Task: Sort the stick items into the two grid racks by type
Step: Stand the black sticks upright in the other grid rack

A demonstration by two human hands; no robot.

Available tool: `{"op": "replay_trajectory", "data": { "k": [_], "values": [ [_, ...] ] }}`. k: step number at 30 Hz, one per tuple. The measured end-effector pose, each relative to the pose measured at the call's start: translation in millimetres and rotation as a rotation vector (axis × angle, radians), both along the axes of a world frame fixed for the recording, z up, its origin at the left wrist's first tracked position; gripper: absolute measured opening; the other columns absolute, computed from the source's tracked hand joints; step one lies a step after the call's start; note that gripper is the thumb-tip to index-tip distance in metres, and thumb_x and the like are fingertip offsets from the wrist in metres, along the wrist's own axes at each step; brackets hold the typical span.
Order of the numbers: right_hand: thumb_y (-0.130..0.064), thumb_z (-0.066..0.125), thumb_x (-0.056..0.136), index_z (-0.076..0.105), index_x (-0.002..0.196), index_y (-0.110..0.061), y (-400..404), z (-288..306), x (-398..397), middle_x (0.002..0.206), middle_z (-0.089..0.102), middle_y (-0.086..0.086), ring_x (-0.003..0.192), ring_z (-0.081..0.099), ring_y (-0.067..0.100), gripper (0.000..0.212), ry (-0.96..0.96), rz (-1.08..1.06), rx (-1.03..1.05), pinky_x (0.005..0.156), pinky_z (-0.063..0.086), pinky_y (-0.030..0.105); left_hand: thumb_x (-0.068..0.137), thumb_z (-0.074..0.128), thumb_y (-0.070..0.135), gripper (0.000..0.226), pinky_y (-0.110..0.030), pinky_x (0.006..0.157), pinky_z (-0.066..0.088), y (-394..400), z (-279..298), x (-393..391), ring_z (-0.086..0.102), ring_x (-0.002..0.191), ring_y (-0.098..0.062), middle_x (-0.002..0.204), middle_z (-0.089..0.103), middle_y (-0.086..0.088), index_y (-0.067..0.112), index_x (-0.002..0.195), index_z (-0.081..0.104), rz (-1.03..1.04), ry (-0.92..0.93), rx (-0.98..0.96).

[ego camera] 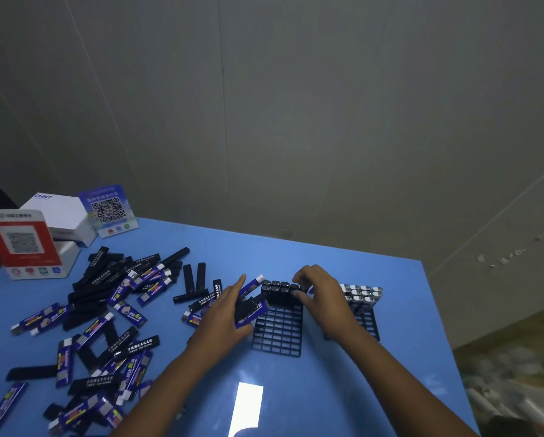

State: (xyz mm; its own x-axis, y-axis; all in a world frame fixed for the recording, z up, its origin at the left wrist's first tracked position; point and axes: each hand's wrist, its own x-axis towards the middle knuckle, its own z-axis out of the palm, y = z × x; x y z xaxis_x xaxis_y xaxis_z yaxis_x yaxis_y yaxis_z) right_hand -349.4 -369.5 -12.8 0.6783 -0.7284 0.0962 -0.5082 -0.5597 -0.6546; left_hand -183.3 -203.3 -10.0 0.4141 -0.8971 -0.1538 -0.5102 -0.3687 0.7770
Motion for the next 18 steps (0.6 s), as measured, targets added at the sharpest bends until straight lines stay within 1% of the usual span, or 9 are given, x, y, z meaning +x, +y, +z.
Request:
{"op": "replay_trajectory", "data": {
  "k": [2, 3, 7, 9, 11, 12, 14, 16, 18],
  "values": [
    [-0.009, 0.074, 0.087, 0.067, 0.095, -0.021, -1, 12, -4, 0.092, 0.064, -0.003, 0.080, 0.060, 0.009, 0.017, -0.130, -0.040, 0.199, 0.070, 0.048, 0.015, 0.084, 0.072, 0.014, 0.094, -0.001, 0.083, 0.034, -4, 0, -6, 0.038, 0.116, 0.002, 0.138, 0.037, 0.015, 0.035, 0.154, 0.013, -0.044, -0.016, -0.004],
    [-0.010, 0.075, 0.087, 0.070, 0.097, -0.021, -1, 18, -6, 0.094, 0.067, -0.002, 0.080, 0.062, 0.009, 0.015, -0.172, -0.036, 0.288, 0.071, 0.049, 0.014, 0.083, 0.073, 0.014, 0.095, -0.001, 0.084, 0.034, -7, -1, -10, 0.041, 0.118, 0.000, 0.137, 0.039, 0.015, 0.035, 0.153, 0.013, -0.065, -0.020, -0.005],
    [-0.013, 0.076, 0.088, 0.073, 0.105, -0.021, 0, 34, -19, 0.100, 0.073, -0.003, 0.085, 0.069, 0.016, 0.019, -0.235, 0.022, 0.455, 0.079, 0.058, 0.025, 0.079, 0.074, 0.016, 0.097, -0.021, 0.097, 0.042, -19, -2, -30, 0.047, 0.124, -0.009, 0.141, 0.043, 0.010, 0.035, 0.153, 0.015, -0.143, -0.041, -0.017],
    [-0.013, 0.076, 0.088, 0.074, 0.107, -0.019, 2, 37, -29, 0.101, 0.074, -0.002, 0.083, 0.069, 0.013, 0.020, -0.254, 0.026, 0.491, 0.077, 0.056, 0.023, 0.078, 0.074, 0.017, 0.098, -0.026, 0.098, 0.046, -24, -3, -41, 0.049, 0.123, -0.011, 0.143, 0.042, 0.009, 0.037, 0.154, 0.015, -0.170, -0.042, -0.023],
    [-0.013, 0.077, 0.087, 0.075, 0.104, -0.018, 3, 36, -39, 0.097, 0.074, -0.005, 0.080, 0.068, 0.008, 0.017, -0.262, 0.007, 0.513, 0.073, 0.052, 0.019, 0.078, 0.073, 0.016, 0.098, -0.026, 0.096, 0.046, -27, -2, -53, 0.049, 0.123, -0.012, 0.143, 0.041, 0.010, 0.037, 0.154, 0.015, -0.197, -0.045, -0.028],
    [-0.012, 0.077, 0.087, 0.075, 0.102, -0.017, 3, 35, -45, 0.093, 0.074, -0.007, 0.078, 0.067, 0.008, 0.016, -0.264, -0.004, 0.520, 0.072, 0.051, 0.018, 0.078, 0.073, 0.016, 0.098, -0.025, 0.096, 0.046, -28, -2, -59, 0.049, 0.123, -0.011, 0.144, 0.040, 0.010, 0.037, 0.154, 0.014, -0.212, -0.053, -0.031],
    [-0.009, 0.077, 0.086, 0.076, 0.098, -0.016, 2, 32, -56, 0.084, 0.074, -0.005, 0.075, 0.065, 0.012, 0.014, -0.261, -0.019, 0.540, 0.072, 0.051, 0.024, 0.078, 0.073, 0.016, 0.098, -0.018, 0.094, 0.044, -31, -3, -69, 0.049, 0.122, -0.009, 0.144, 0.039, 0.014, 0.038, 0.153, 0.014, -0.240, -0.059, -0.037],
    [-0.007, 0.077, 0.085, 0.075, 0.092, -0.018, 1, 30, -67, 0.083, 0.073, 0.010, 0.075, 0.064, 0.017, 0.013, -0.251, -0.006, 0.543, 0.074, 0.052, 0.036, 0.079, 0.073, 0.016, 0.098, -0.005, 0.090, 0.038, -32, -2, -80, 0.047, 0.120, -0.002, 0.141, 0.036, 0.020, 0.042, 0.150, 0.011, -0.265, -0.052, -0.040],
    [-0.009, 0.076, 0.085, 0.074, 0.087, -0.023, -1, 31, -78, 0.087, 0.070, 0.020, 0.077, 0.063, 0.021, 0.014, -0.238, 0.022, 0.524, 0.079, 0.054, 0.049, 0.079, 0.073, 0.017, 0.098, 0.002, 0.089, 0.032, -32, -2, -88, 0.042, 0.123, 0.002, 0.144, 0.033, 0.021, 0.042, 0.150, 0.009, -0.280, -0.043, -0.030]
  ]
}}
